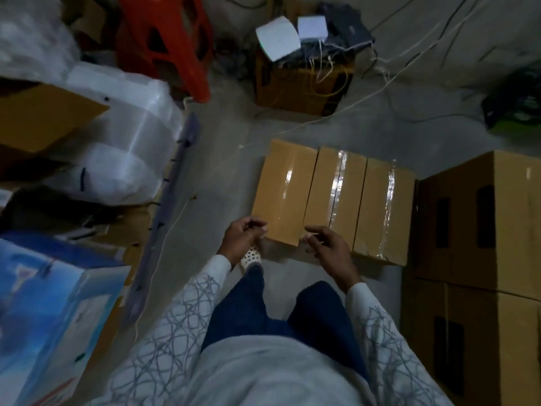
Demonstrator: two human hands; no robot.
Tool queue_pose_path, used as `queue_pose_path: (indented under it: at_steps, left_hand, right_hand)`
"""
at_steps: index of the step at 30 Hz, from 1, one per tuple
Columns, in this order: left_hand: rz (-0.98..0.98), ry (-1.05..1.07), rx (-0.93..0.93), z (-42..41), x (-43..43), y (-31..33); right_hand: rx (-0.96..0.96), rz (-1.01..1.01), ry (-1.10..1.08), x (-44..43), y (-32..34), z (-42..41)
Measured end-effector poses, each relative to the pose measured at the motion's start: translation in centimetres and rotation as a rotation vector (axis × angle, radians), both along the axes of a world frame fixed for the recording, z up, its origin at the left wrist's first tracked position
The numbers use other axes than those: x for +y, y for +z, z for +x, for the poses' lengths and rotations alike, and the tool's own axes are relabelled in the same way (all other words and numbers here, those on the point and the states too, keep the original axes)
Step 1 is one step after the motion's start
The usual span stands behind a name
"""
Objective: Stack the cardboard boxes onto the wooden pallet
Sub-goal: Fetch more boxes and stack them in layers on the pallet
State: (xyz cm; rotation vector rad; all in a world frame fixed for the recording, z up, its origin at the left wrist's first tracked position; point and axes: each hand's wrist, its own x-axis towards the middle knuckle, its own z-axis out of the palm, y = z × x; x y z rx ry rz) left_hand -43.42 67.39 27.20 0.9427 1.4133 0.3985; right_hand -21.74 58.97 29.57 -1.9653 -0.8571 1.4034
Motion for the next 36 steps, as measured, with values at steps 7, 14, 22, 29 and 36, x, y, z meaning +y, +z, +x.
queue_pose_path:
  at_steps: [7, 14, 22, 29, 36]
  left_hand:
    - [-0.171, -0.006, 0.193, 3.7, 12.1, -19.1]
    - [-0.127, -0.041, 0.518, 7.4, 19.1, -48.9]
    - [0.03, 0.006, 0.481, 7.6, 20.4, -58.9]
    - [-0.123, 0.136, 0.428, 7.9, 22.8, -56.5]
    - [-0.07, 0.208, 0.599, 6.1, 27.7, -34.9]
  right_hand:
    - [-0.009, -0.215, -0.211, 11.0, -20.5, 4.4]
    - [-0.201, -0.32, -0.071, 19.3, -50.9, 7.9]
    - [-0.461, -0.343, -0.196, 21.0, -59.4, 5.6]
    - [-0.259, -0.342, -0.475, 23.7, -56.7, 4.4]
    - [-0.123, -0.192, -0.399, 25.4, -34.0, 4.9]
